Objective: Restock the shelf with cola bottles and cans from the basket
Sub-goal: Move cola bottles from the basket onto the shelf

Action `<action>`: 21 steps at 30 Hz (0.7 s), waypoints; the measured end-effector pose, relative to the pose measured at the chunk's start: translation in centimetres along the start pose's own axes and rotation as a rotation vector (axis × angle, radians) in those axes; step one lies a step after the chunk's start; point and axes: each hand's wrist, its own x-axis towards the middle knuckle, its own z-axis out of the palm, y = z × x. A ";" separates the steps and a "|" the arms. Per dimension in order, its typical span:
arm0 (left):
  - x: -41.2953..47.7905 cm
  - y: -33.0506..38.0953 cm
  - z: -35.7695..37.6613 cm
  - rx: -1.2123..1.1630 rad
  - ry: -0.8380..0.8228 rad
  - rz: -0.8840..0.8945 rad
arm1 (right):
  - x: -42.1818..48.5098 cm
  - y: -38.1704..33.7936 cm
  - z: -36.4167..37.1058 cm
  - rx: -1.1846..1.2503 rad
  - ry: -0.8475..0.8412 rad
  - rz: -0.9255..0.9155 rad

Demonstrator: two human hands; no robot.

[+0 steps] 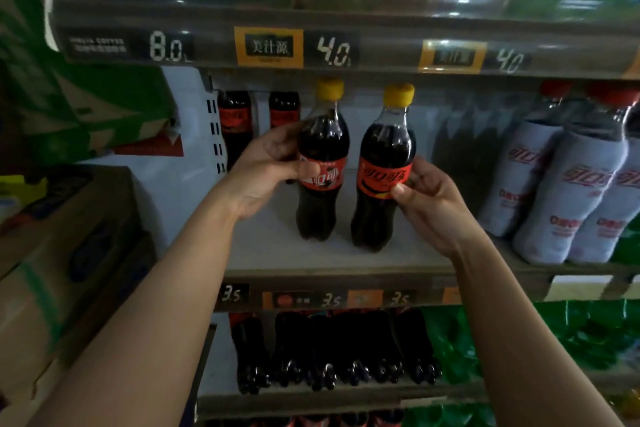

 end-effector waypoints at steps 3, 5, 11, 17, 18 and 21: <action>1.3 -1.0 -0.6 -0.048 0.039 -0.010 | 1.2 0.6 -1.0 -0.018 0.035 0.015; 2.1 -1.6 -1.0 -0.090 0.085 -0.025 | 2.0 0.9 -1.8 -0.044 0.039 0.035; 2.7 -3.0 -1.2 -0.054 0.096 -0.063 | 2.9 1.6 -2.1 -0.045 -0.019 0.084; 1.3 -3.1 -0.9 0.287 0.056 -0.161 | 2.3 1.2 -2.1 -0.321 -0.017 0.150; 0.9 -3.4 -0.8 0.420 0.040 -0.213 | 2.1 1.5 -2.0 -0.421 -0.001 0.193; 0.2 -4.5 -0.5 0.577 -0.019 -0.288 | 1.8 2.5 -1.3 -0.644 0.108 0.296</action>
